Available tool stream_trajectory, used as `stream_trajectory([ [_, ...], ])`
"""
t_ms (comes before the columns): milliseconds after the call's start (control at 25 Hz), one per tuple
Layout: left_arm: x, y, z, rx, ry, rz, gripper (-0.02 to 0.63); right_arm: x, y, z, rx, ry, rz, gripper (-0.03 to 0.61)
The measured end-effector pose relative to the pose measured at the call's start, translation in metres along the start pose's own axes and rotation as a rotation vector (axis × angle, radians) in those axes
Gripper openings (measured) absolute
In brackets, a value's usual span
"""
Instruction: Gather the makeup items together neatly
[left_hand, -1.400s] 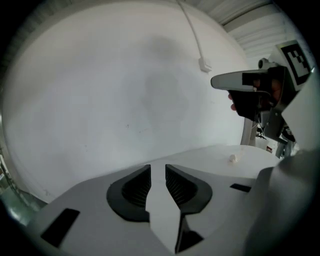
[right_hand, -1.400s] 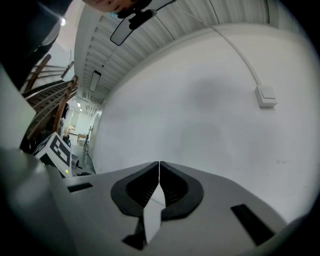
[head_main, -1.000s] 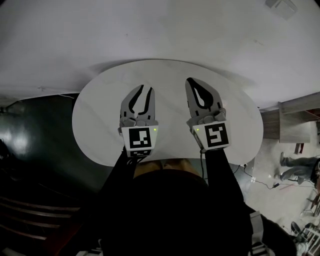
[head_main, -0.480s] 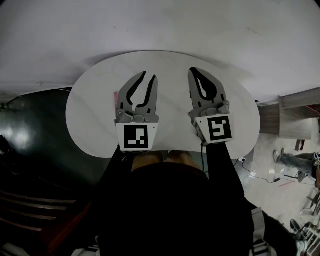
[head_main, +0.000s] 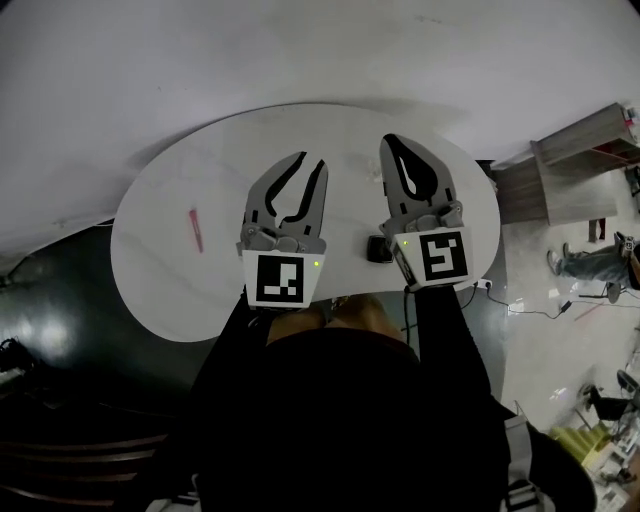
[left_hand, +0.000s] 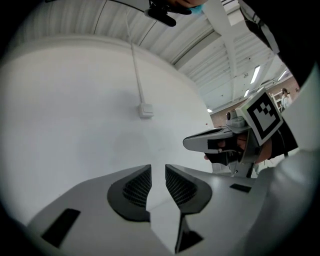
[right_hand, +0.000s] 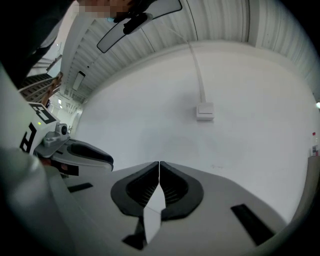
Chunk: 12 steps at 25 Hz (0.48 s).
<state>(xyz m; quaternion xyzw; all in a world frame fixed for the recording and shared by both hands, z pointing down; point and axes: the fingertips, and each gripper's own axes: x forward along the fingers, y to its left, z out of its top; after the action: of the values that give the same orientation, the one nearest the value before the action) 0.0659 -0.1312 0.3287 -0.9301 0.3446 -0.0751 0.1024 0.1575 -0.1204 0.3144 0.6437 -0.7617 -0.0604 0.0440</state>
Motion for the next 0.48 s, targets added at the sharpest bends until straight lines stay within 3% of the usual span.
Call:
stream_trajectory([
  [160,0.018,-0.035,0.004,-0.001,-0.027,-0.108,0.097,-0.026,-0.029,-0.007,-0.007,0.035,-0.104,0.028],
  [320,0.032,-0.068,0.013,-0.003,-0.047,-0.204,0.097,-0.056,-0.055,0.000,0.019,0.001,-0.210,0.028],
  [480,0.041,-0.096,0.019,-0.005,-0.065,-0.269,0.097,-0.088,-0.078,-0.013,-0.002,0.055,-0.282,0.028],
])
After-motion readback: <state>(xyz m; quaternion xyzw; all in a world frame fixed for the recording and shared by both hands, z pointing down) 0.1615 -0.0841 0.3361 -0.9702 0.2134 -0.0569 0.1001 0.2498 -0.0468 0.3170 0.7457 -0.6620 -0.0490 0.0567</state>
